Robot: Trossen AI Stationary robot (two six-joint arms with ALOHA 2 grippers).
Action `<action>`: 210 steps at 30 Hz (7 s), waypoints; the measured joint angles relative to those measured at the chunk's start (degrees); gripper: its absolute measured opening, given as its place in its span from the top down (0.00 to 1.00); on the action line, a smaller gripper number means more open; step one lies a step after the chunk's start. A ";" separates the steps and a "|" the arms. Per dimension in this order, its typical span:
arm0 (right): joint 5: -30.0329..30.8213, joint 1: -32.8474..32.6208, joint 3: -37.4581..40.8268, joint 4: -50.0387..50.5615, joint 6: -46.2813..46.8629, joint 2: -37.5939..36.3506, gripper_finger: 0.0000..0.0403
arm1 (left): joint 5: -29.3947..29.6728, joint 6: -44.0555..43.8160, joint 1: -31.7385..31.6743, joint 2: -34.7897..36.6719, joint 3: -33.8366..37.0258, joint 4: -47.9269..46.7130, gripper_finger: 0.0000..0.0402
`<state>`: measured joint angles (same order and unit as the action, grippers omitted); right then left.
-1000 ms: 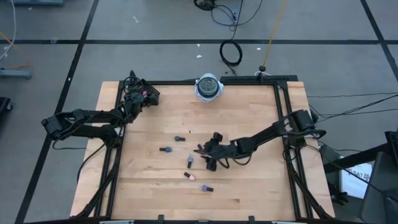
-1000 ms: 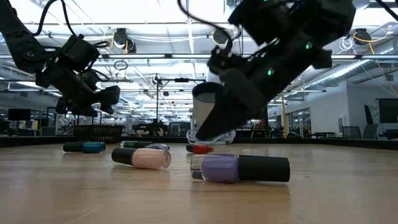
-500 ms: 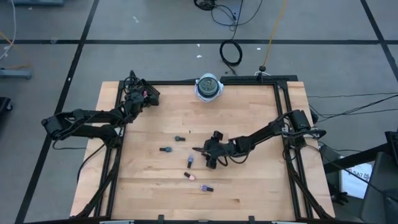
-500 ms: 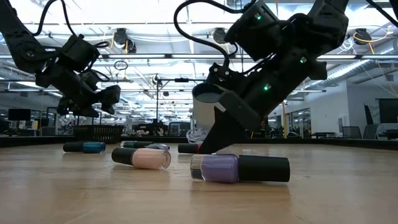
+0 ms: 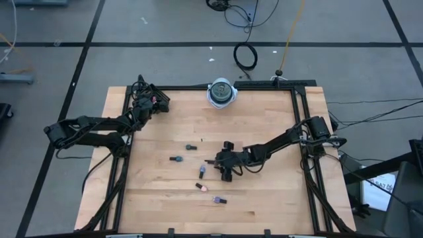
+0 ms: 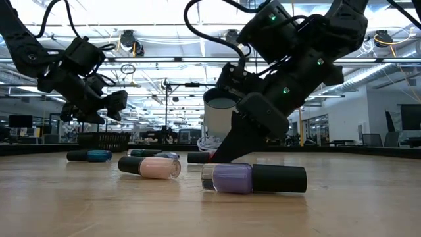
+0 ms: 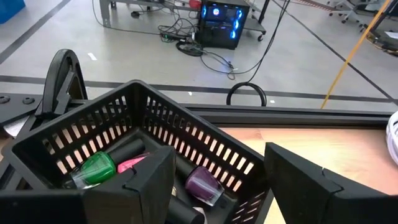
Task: Pick & Place Nail Polish
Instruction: Put the red nail polish bottle into the black bin
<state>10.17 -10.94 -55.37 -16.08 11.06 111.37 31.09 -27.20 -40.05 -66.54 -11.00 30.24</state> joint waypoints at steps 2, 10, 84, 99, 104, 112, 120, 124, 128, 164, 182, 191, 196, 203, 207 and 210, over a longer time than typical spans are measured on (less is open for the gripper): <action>0.00 -0.02 0.02 0.05 -0.30 0.00 0.54 | 0.00 0.00 0.00 0.00 0.00 0.00 0.40; -0.20 -0.04 0.04 0.24 -1.46 0.04 0.67 | 0.02 -0.02 0.00 0.00 0.00 0.00 0.40; 37.42 4.73 1.07 -11.36 -52.32 -8.94 0.74 | -48.83 4.38 20.83 -24.09 -26.44 5.93 0.40; -1.31 4.99 1.09 -6.26 -33.92 -8.96 0.74 | -42.97 4.75 18.64 -24.83 -26.60 5.07 0.40; -23.98 5.79 1.09 -10.47 -27.59 -8.96 0.74 | -42.81 5.94 18.64 -24.83 -26.60 4.52 0.40; -55.01 6.08 1.09 -25.42 -14.43 -8.96 0.74 | -42.72 5.97 18.64 -24.83 -26.60 4.17 0.40; -65.72 4.98 1.78 -53.42 4.82 -8.96 0.74 | -42.62 5.88 18.64 -24.83 -26.60 4.17 0.40; -65.37 4.43 3.83 -59.26 7.89 -8.96 0.74 | -42.64 5.26 18.75 -24.83 -26.60 4.20 0.40; -62.39 4.72 5.21 -60.51 8.01 -8.96 0.74 | -42.64 4.37 18.75 -24.83 -26.58 4.22 0.40; 28.37 7.39 5.42 -18.94 -45.40 -8.96 0.74 | -42.48 -1.58 22.03 -24.85 -26.53 3.77 0.40; 19.51 8.24 5.40 -26.18 -51.22 -8.96 0.74 | -33.39 -2.47 29.02 -24.85 -26.53 7.25 0.40; 19.76 8.26 5.40 -27.06 -51.20 -8.96 0.74 | -33.42 -3.79 30.35 -24.85 -27.06 7.60 0.40; 19.89 8.26 5.40 -27.86 -51.20 -8.96 0.74 | -32.63 -4.79 30.47 -24.85 -27.08 7.50 0.40; 19.98 8.26 5.42 -28.96 -51.20 -8.96 0.74 | -31.72 -6.53 30.45 -24.85 -27.10 7.50 0.40; 19.93 8.26 5.40 -29.16 -51.20 -8.96 0.74 | -30.57 -7.80 30.46 -25.29 -27.12 8.11 0.40; 19.89 8.26 5.42 -29.16 -51.20 -8.96 0.74 | -31.37 -7.94 30.47 -26.89 -27.15 10.52 0.40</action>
<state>30.06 -2.68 -49.95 -45.23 -40.14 102.41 -0.28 -35.14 -9.58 -93.43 -38.16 40.76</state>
